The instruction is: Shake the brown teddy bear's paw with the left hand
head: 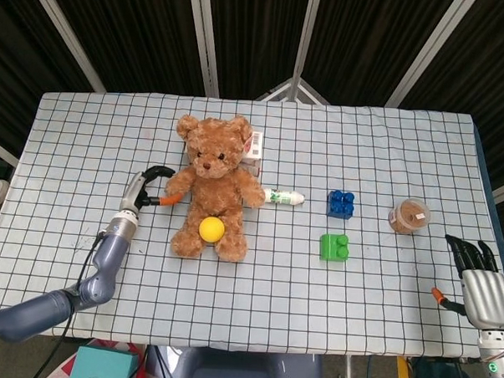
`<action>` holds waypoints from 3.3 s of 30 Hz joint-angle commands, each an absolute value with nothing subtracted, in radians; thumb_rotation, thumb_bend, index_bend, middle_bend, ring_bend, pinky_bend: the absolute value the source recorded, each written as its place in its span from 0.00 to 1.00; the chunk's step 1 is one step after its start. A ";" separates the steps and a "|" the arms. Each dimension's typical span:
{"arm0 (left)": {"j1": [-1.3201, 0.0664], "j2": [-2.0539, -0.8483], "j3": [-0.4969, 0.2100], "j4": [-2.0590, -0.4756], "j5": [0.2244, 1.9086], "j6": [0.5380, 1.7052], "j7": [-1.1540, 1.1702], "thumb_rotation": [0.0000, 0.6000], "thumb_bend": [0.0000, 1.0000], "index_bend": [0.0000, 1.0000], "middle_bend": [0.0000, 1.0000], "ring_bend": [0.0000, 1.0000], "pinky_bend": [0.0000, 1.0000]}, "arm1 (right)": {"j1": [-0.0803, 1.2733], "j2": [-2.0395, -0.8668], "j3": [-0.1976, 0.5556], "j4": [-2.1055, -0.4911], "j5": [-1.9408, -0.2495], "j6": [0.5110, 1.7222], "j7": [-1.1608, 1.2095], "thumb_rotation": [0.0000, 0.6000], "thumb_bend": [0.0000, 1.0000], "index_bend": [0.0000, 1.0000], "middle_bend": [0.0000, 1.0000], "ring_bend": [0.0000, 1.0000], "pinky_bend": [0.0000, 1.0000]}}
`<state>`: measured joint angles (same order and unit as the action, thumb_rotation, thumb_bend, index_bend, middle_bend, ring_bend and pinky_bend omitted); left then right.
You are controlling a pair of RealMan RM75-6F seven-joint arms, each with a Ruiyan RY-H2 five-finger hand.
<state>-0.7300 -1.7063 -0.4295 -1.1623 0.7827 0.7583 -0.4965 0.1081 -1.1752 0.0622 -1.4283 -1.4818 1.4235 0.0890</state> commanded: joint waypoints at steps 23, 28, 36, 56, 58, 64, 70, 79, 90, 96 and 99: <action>-0.749 -1.784 -0.487 -1.147 0.715 0.877 -0.350 1.00 0.48 0.47 0.52 0.10 0.11 | 0.104 -1.171 0.063 -1.424 -1.479 1.424 0.106 1.00 0.21 0.01 0.14 0.13 0.05; -0.739 -1.784 -0.496 -1.165 0.745 0.891 -0.365 1.00 0.48 0.47 0.52 0.10 0.11 | 0.105 -1.171 0.063 -1.425 -1.480 1.423 0.104 1.00 0.21 0.01 0.14 0.13 0.05; -0.740 -1.794 -0.484 -1.147 0.736 0.867 -0.329 1.00 0.48 0.47 0.52 0.10 0.11 | 0.105 -1.171 0.062 -1.425 -1.481 1.423 0.103 1.00 0.21 0.01 0.14 0.13 0.05; -0.721 -1.810 -0.481 -1.176 0.810 0.943 -0.299 1.00 0.48 0.48 0.52 0.10 0.11 | 0.104 -1.171 0.062 -1.426 -1.483 1.425 0.107 1.00 0.21 0.01 0.14 0.13 0.05; -0.720 -1.818 -0.474 -1.153 0.798 0.928 -0.292 1.00 0.48 0.48 0.52 0.10 0.11 | 0.104 -1.169 0.062 -1.428 -1.485 1.427 0.108 1.00 0.21 0.01 0.14 0.13 0.05; -0.731 -1.844 -0.480 -1.087 0.761 0.876 -0.287 1.00 0.48 0.48 0.52 0.10 0.11 | 0.101 -1.168 0.061 -1.430 -1.485 1.432 0.106 1.00 0.21 0.01 0.14 0.13 0.05; -0.740 -1.839 -0.502 -1.127 0.792 0.902 -0.288 1.00 0.48 0.48 0.52 0.10 0.11 | 0.103 -1.170 0.062 -1.427 -1.483 1.427 0.105 1.00 0.21 0.01 0.14 0.13 0.05; -0.713 -1.813 -0.495 -1.192 0.788 0.907 -0.280 1.00 0.48 0.48 0.52 0.10 0.11 | 0.102 -1.170 0.058 -1.431 -1.491 1.430 0.102 1.00 0.21 0.01 0.14 0.13 0.05; -0.723 -1.825 -0.515 -1.123 0.747 0.847 -0.291 1.00 0.48 0.48 0.52 0.10 0.11 | 0.104 -1.171 0.059 -1.434 -1.488 1.426 0.097 1.00 0.21 0.01 0.14 0.13 0.05; -0.717 -1.803 -0.519 -1.204 0.781 0.888 -0.279 1.00 0.48 0.48 0.52 0.10 0.11 | 0.107 -1.174 0.058 -1.432 -1.488 1.419 0.094 1.00 0.21 0.01 0.14 0.13 0.05; -0.713 -1.800 -0.509 -1.212 0.784 0.899 -0.262 1.00 0.48 0.48 0.52 0.10 0.11 | 0.108 -1.174 0.058 -1.432 -1.489 1.419 0.094 1.00 0.21 0.01 0.14 0.13 0.05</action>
